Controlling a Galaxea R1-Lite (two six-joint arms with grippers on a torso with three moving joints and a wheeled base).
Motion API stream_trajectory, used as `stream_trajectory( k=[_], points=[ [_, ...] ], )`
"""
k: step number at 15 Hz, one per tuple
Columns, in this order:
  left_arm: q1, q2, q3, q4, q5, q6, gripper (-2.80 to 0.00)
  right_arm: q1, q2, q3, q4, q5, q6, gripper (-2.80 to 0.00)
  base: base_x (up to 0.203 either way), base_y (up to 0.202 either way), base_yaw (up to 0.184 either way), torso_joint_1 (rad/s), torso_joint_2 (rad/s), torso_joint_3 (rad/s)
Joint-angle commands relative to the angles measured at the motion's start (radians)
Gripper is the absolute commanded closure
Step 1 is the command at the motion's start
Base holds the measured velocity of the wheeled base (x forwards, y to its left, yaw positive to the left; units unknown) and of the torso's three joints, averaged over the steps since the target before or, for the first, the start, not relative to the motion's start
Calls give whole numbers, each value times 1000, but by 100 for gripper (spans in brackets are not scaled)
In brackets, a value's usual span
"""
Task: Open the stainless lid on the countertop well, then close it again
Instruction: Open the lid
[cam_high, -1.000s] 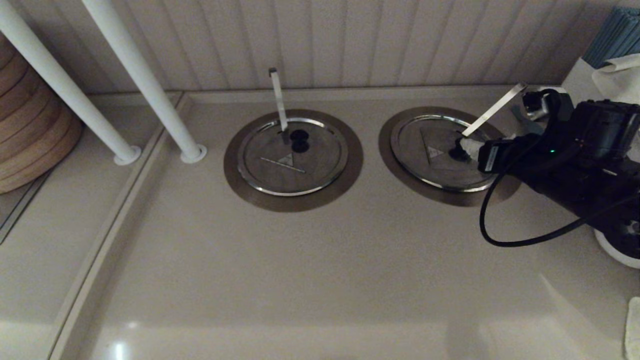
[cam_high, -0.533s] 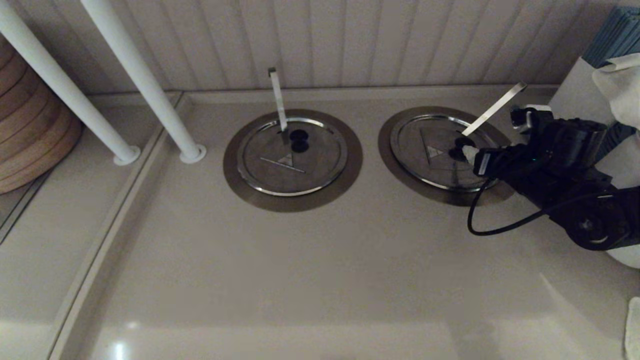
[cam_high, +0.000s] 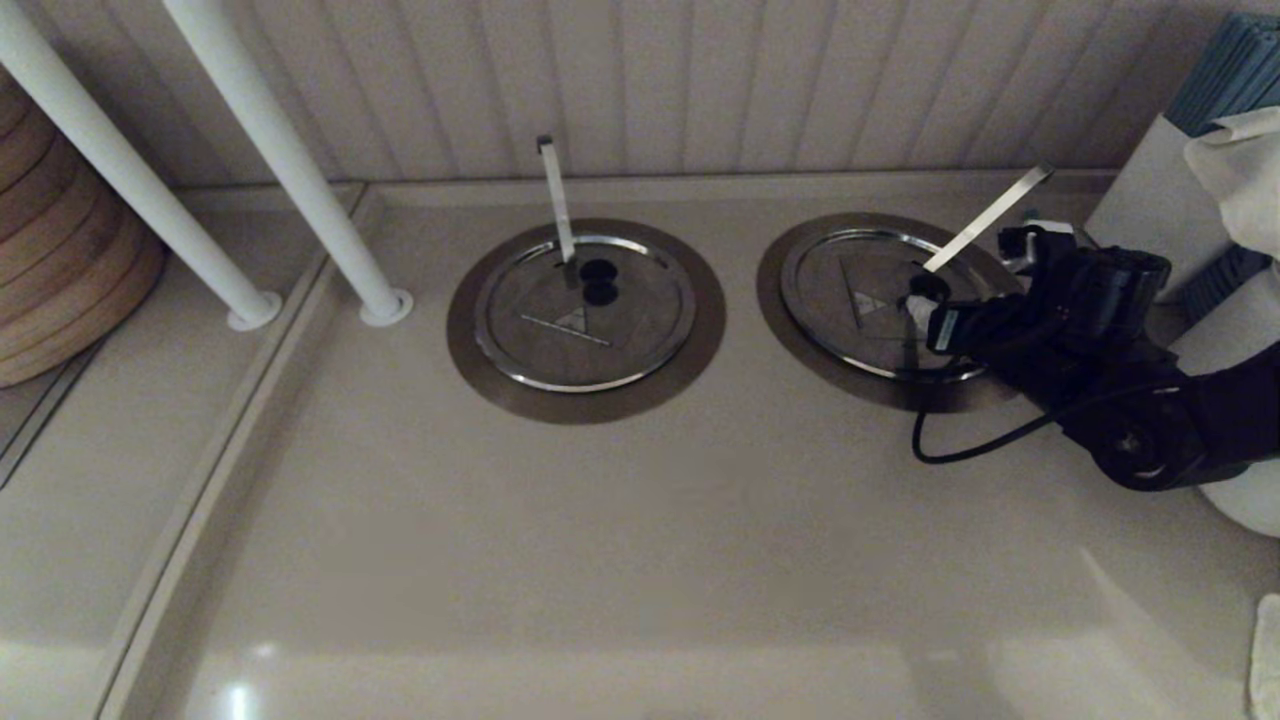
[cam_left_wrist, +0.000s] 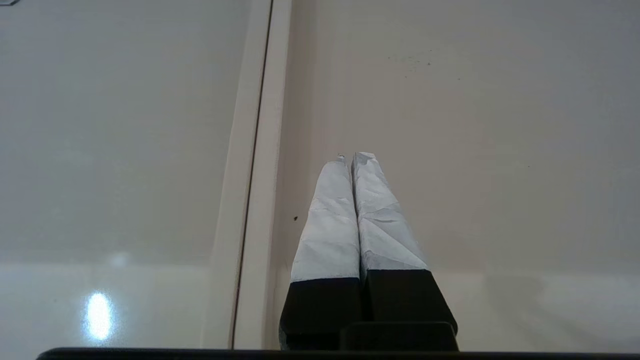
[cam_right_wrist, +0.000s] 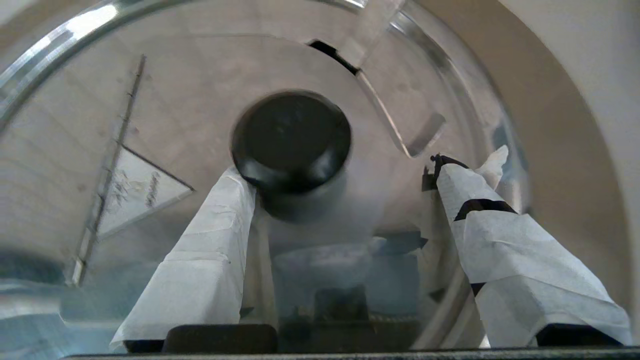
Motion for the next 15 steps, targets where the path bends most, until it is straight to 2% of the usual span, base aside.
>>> stream_trajectory(
  k=[1, 6, 11, 15],
  points=[
    [0, 0, 0, 0, 0, 0, 0, 1, 34, -37, -2, 4, 30, -280, 0, 0, 0, 0, 0, 0],
    [0, 0, 0, 0, 1, -2, 0, 12, 63, -76, -1, 19, 50, -280, 0, 0, 0, 0, 0, 0],
    [0, 0, 0, 0, 1, -2, 0, 21, 88, -116, 5, 29, 116, -280, 0, 0, 0, 0, 0, 0],
    [0, 0, 0, 0, 0, 0, 0, 43, 84, -116, 5, 29, 118, -280, 0, 0, 0, 0, 0, 0]
  ],
)
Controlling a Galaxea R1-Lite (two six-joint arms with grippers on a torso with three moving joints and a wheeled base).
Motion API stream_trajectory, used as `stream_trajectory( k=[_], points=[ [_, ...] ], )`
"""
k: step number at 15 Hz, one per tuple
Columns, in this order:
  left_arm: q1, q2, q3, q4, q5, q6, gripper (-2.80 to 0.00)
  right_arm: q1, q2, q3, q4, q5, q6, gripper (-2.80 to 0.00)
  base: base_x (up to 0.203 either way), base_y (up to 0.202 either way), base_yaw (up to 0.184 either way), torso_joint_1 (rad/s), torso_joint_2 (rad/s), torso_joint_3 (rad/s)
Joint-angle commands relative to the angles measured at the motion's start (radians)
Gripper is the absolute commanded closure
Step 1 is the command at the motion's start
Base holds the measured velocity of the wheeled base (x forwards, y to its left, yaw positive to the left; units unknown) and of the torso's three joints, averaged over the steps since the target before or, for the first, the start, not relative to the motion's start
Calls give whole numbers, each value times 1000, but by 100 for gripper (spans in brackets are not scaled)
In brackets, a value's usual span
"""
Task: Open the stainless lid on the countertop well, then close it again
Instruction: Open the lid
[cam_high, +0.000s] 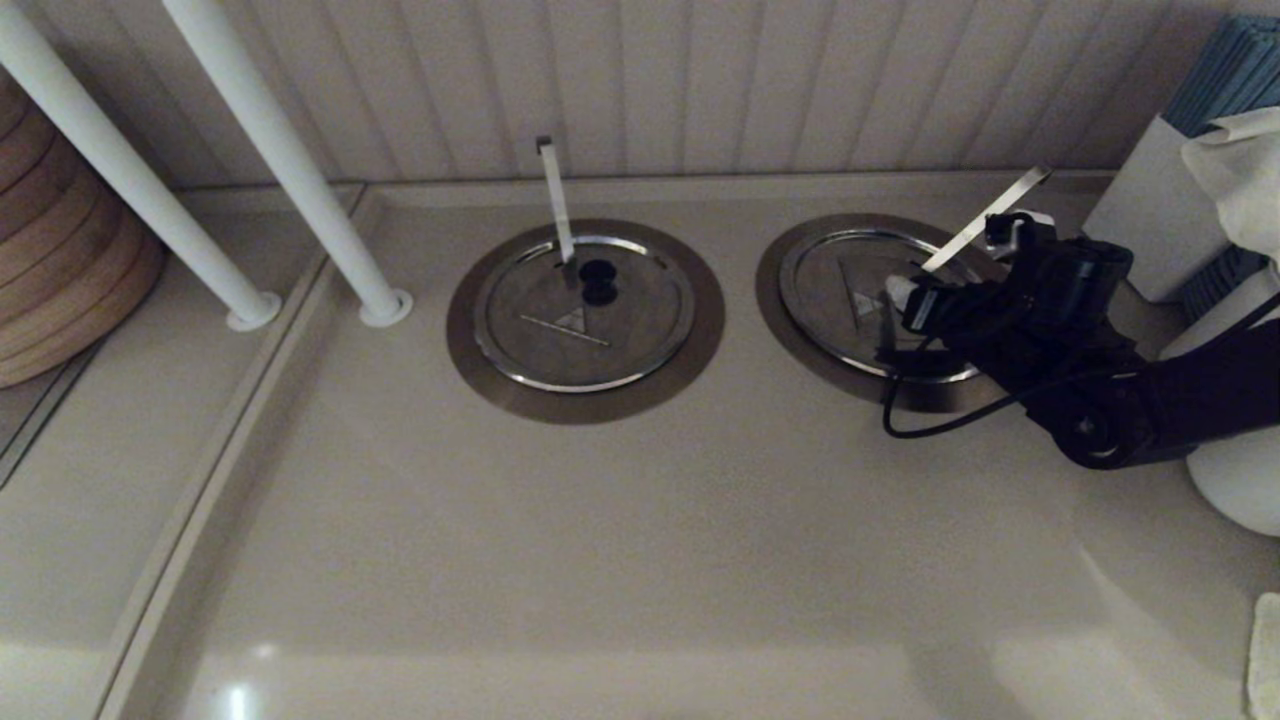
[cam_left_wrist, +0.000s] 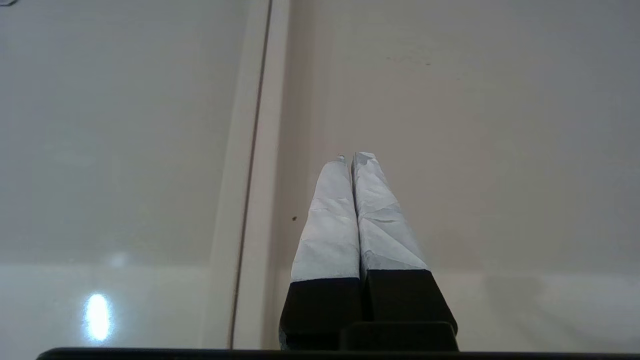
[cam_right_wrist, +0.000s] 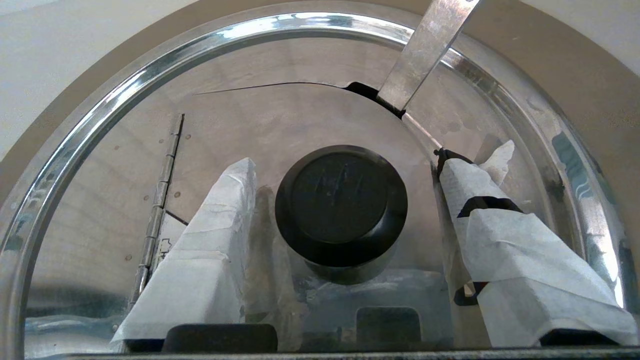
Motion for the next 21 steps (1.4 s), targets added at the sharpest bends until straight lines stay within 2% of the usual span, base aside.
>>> stream_trajectory(
  k=[1, 14, 16, 18, 21],
  points=[
    [0, 0, 0, 0, 1, -1, 0, 8, 2, 0, -3, 1, 1, -280, 0, 0, 0, 0, 0, 0],
    [0, 0, 0, 0, 1, -1, 0, 10, -14, -8, -7, -10, -9, -280, 0, 0, 0, 0, 0, 0],
    [0, 0, 0, 0, 1, 0, 0, -1, -5, -8, -4, -22, -33, -280, 0, 0, 0, 0, 0, 0],
    [0, 0, 0, 0, 1, -1, 0, -16, 11, -5, -8, -46, -99, -280, 0, 0, 0, 0, 0, 0],
    [0, 0, 0, 0, 1, 0, 0, -17, 17, -8, -11, -57, -108, -280, 0, 0, 0, 0, 0, 0]
  ],
)
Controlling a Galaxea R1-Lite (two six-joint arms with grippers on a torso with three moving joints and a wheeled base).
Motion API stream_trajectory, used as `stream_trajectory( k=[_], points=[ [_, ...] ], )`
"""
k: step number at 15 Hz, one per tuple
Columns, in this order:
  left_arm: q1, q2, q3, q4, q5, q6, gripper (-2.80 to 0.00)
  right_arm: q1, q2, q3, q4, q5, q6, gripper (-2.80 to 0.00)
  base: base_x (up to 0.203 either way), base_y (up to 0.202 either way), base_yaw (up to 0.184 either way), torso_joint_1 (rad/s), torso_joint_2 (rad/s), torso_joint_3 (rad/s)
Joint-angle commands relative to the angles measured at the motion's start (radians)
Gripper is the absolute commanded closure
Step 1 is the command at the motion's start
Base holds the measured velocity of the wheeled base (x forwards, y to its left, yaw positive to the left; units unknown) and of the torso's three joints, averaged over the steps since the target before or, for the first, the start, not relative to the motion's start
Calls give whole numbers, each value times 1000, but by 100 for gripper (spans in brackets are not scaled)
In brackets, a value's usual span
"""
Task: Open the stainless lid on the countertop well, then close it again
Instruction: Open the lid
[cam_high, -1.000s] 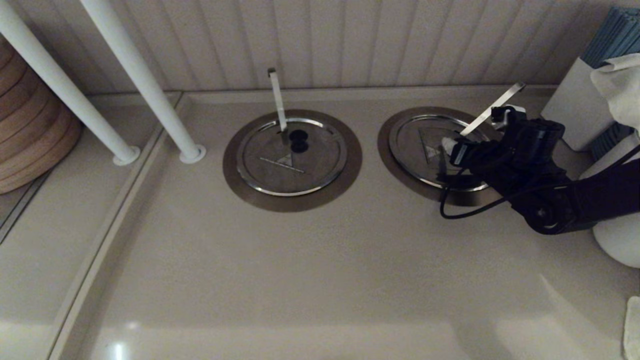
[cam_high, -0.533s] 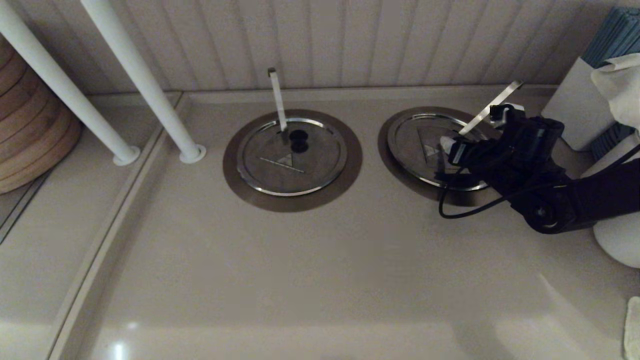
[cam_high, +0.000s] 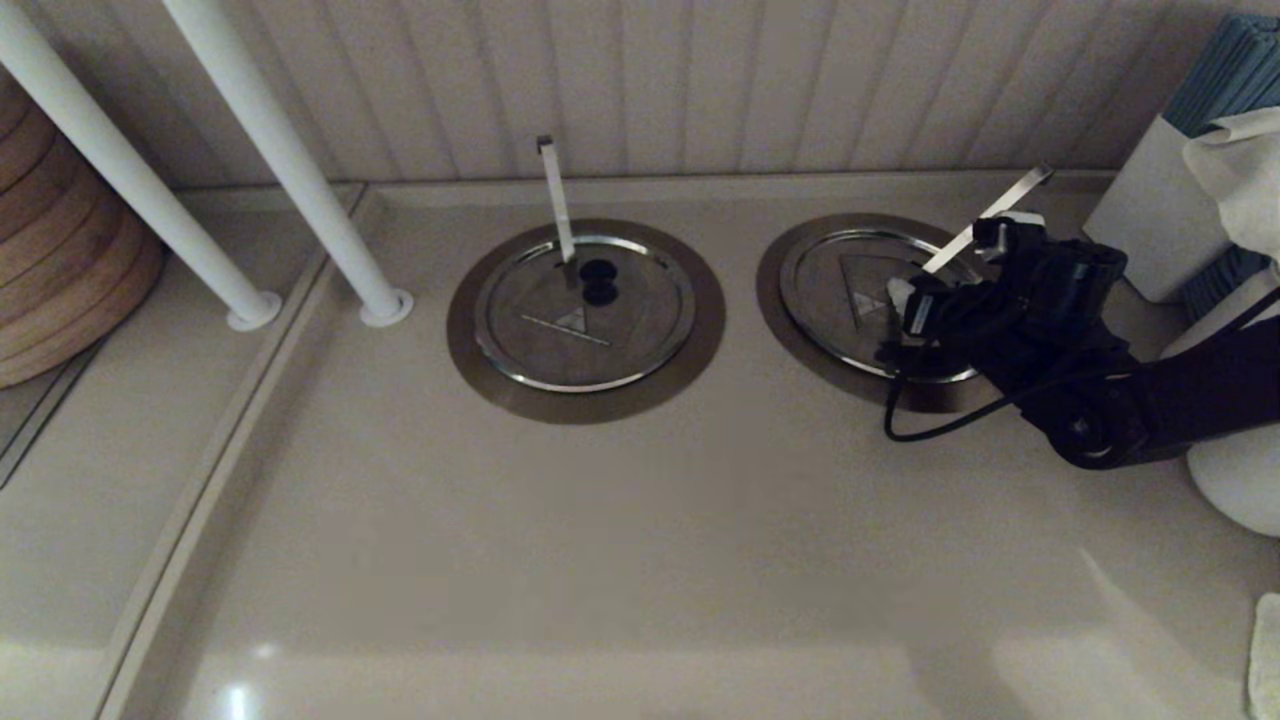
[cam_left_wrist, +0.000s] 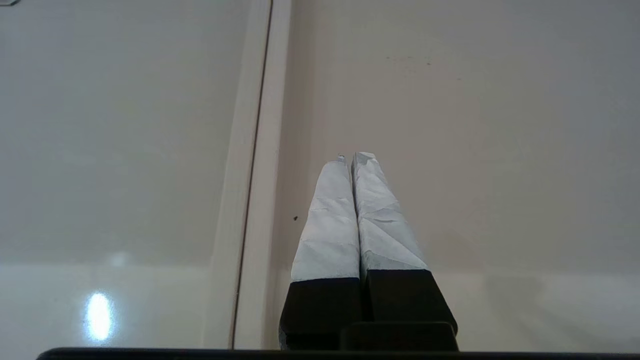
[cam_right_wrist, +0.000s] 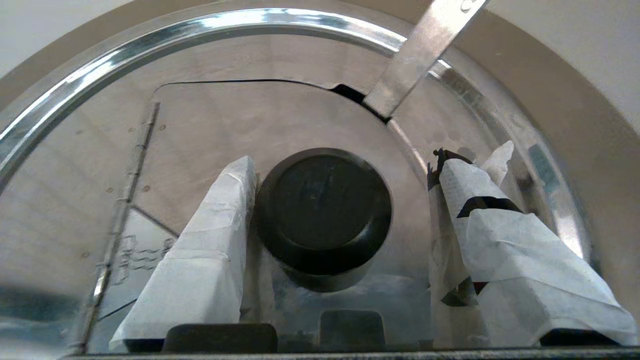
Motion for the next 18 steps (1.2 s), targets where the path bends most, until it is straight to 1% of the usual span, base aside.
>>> stream_trajectory(
  k=[1, 5, 13, 18],
  points=[
    [0, 0, 0, 0, 0, 0, 0, 0, -7, 0, -1, -4, 0, -280, 0, 0, 0, 0, 0, 0],
    [0, 0, 0, 0, 0, 0, 0, 4, -63, 4, 2, -6, 7, -280, 0, 0, 0, 0, 0, 0],
    [0, 0, 0, 0, 0, -1, 0, 18, -42, 13, 6, -3, 12, -280, 0, 0, 0, 0, 0, 0],
    [0, 0, 0, 0, 0, 0, 0, 36, -27, 7, 3, 0, 61, -280, 0, 0, 0, 0, 0, 0]
  ],
)
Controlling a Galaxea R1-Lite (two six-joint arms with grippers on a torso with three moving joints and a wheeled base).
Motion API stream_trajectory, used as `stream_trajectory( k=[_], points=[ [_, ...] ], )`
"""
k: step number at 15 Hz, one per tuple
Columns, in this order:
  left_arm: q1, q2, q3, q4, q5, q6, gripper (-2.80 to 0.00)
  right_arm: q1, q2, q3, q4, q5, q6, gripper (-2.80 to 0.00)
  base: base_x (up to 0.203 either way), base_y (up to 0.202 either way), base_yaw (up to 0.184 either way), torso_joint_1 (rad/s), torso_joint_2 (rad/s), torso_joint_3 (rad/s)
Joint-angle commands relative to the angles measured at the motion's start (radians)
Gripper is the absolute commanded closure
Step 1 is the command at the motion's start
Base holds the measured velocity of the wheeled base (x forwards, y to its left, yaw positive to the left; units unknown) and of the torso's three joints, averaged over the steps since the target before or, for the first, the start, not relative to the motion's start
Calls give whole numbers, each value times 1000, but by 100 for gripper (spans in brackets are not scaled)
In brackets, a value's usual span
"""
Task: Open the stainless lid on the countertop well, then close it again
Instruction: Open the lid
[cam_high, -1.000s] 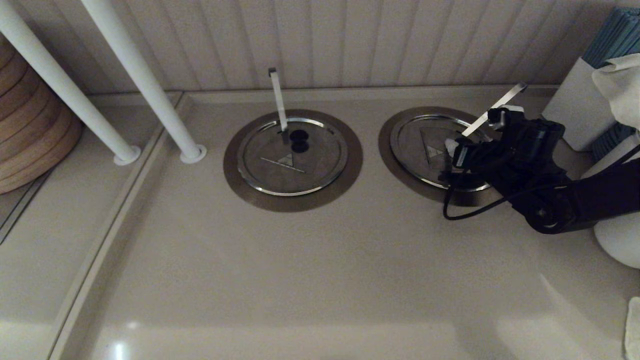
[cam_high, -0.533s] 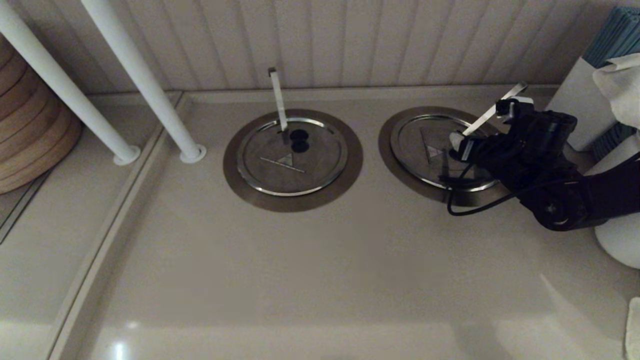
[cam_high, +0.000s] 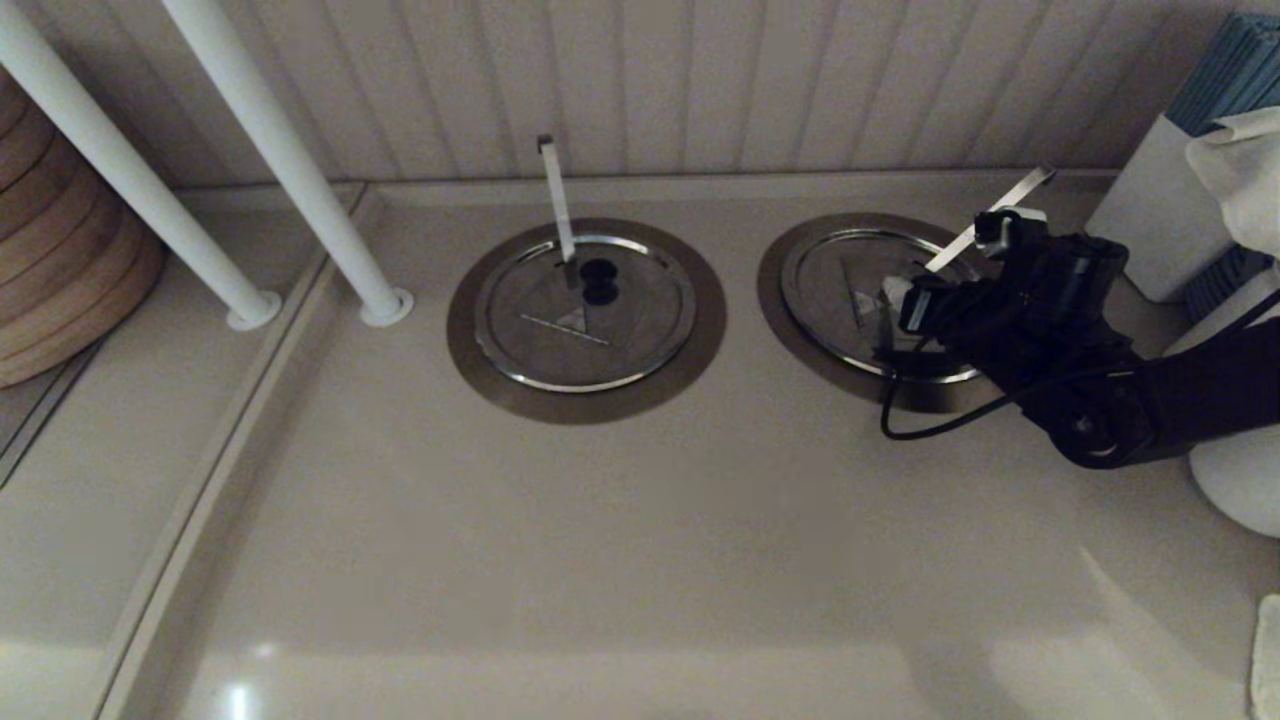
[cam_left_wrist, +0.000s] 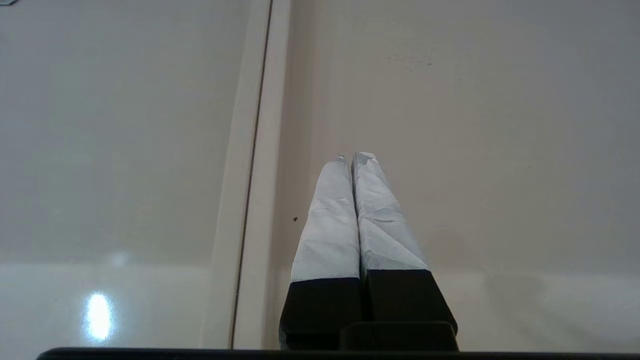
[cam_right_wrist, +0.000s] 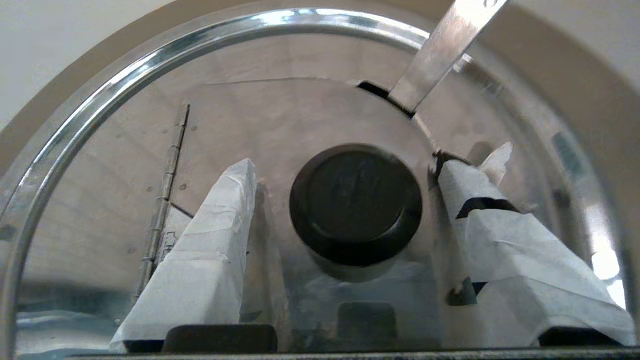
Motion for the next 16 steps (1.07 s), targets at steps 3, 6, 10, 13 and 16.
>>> stream_trajectory(
  k=[3, 6, 10, 13, 16],
  points=[
    [0, 0, 0, 0, 0, 0, 0, 19, 4, -2, -8, -1, 15, -280, 0, 0, 0, 0, 0, 0],
    [0, 0, 0, 0, 0, -1, 0, 19, -1, -3, -9, -1, 15, -280, 0, 0, 0, 0, 0, 0],
    [0, 0, 0, 0, 0, 0, 0, 19, -5, -5, -12, -2, 16, -280, 0, 0, 0, 0, 0, 0],
    [0, 0, 0, 0, 0, 0, 0, 20, -11, -5, -12, -4, 21, -280, 0, 0, 0, 0, 0, 0],
    [0, 0, 0, 0, 0, -1, 0, 24, -19, -3, -26, -5, 21, -280, 0, 0, 0, 0, 0, 0]
  ],
)
